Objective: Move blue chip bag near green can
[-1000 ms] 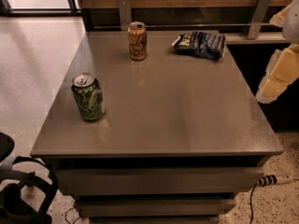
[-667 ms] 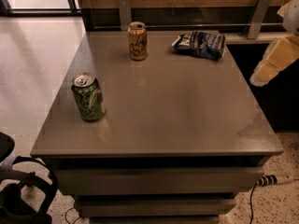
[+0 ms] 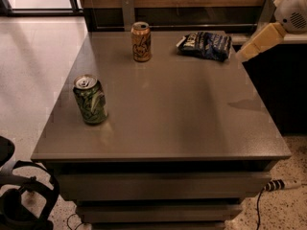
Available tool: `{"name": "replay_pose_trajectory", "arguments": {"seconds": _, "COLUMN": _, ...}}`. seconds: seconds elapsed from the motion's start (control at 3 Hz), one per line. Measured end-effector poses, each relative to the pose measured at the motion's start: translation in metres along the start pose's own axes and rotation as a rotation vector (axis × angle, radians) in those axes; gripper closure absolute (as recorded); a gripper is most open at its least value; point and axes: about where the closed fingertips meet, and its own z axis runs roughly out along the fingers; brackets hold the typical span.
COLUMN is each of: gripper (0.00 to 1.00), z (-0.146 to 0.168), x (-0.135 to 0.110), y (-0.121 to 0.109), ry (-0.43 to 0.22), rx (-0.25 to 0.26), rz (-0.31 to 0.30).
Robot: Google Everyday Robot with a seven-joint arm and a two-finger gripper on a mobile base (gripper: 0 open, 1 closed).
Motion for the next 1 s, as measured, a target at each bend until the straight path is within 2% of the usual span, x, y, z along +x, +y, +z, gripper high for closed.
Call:
{"name": "replay_pose_trajectory", "arguments": {"seconds": 0.33, "gripper": 0.0, "z": 0.05, "x": -0.01, "y": -0.02, "ry": -0.049, "rx": -0.017, "rz": 0.077}}
{"name": "replay_pose_trajectory", "arguments": {"seconds": 0.67, "gripper": 0.0, "z": 0.051, "x": -0.01, "y": -0.02, "ry": -0.049, "rx": -0.017, "rz": 0.077}}
{"name": "replay_pose_trajectory", "arguments": {"seconds": 1.0, "gripper": 0.0, "z": 0.084, "x": -0.02, "y": -0.024, "ry": -0.058, "rx": -0.041, "rz": 0.091}}
